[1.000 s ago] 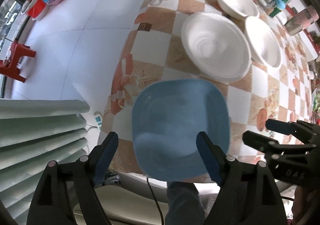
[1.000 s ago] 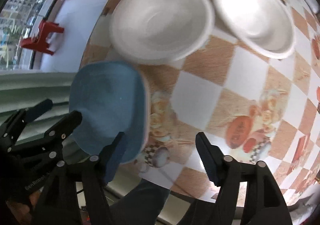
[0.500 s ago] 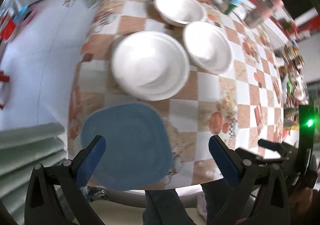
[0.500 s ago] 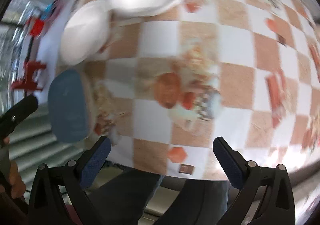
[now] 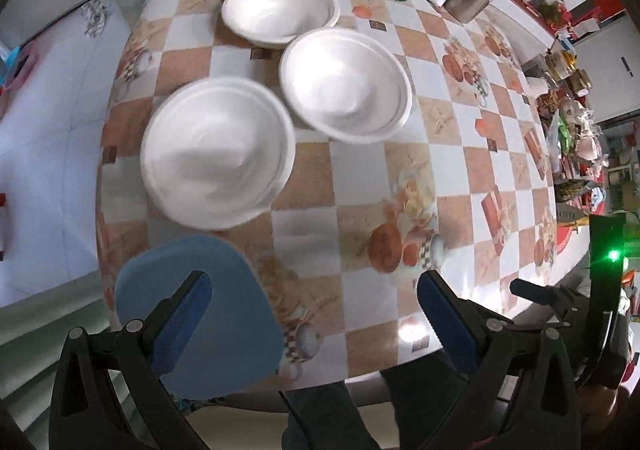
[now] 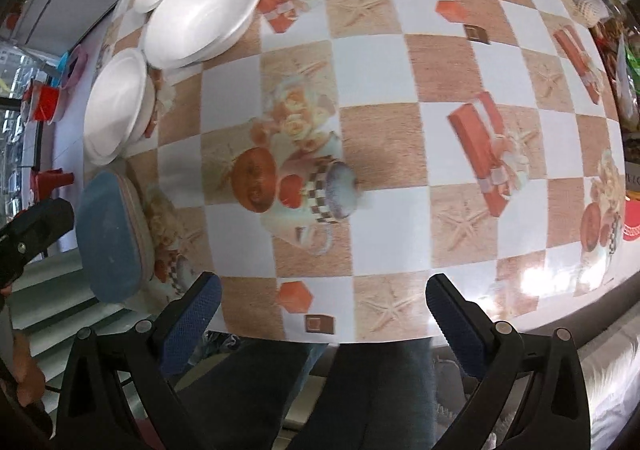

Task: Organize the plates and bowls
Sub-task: 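Move both grippers to a white plate's rim, then close both grippers on the white plate's rim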

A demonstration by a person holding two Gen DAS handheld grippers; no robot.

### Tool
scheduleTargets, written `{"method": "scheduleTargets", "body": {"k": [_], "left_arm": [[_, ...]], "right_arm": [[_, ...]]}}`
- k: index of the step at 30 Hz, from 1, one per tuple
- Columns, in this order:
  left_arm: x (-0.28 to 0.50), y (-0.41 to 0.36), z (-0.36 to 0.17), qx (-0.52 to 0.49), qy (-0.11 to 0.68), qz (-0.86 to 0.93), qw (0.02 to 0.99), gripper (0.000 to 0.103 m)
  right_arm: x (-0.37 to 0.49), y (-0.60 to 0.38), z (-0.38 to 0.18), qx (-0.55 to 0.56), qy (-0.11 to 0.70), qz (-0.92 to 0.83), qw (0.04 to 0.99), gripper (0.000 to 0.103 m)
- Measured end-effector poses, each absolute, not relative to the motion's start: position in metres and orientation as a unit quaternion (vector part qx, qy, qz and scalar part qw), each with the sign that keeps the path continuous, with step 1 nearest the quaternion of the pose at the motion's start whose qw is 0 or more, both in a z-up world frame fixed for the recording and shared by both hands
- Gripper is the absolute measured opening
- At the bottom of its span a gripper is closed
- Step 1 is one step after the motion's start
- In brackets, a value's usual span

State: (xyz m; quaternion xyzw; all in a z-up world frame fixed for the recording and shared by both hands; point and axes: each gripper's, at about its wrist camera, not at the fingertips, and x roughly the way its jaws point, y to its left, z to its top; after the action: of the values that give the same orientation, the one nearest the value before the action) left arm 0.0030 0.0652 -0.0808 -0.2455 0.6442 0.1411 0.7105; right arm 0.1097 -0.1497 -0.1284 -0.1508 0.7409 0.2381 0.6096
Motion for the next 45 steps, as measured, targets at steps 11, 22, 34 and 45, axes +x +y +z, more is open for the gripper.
{"method": "scheduleTargets", "body": {"k": [11, 22, 34, 45], "left_arm": [[0.063, 0.104, -0.074, -0.218, 0.634, 0.253, 0.698, 0.103], [0.118, 0.139, -0.119, -0.163, 0.66, 0.33, 0.655, 0.103], [0.15, 0.148, -0.169, -0.139, 0.7, 0.286, 0.639, 0.088], [0.168, 0.134, -0.187, -0.147, 0.723, 0.232, 0.634, 0.033]], "right_arm": [[0.178, -0.108, -0.133, -0.174, 0.728, 0.262, 0.609, 0.103], [0.232, -0.03, -0.163, -0.225, 0.71, 0.295, 0.598, 0.103], [0.244, 0.007, -0.205, -0.242, 0.711, 0.296, 0.591, 0.103], [0.241, 0.023, -0.218, -0.192, 0.733, 0.319, 0.569, 0.043]]}}
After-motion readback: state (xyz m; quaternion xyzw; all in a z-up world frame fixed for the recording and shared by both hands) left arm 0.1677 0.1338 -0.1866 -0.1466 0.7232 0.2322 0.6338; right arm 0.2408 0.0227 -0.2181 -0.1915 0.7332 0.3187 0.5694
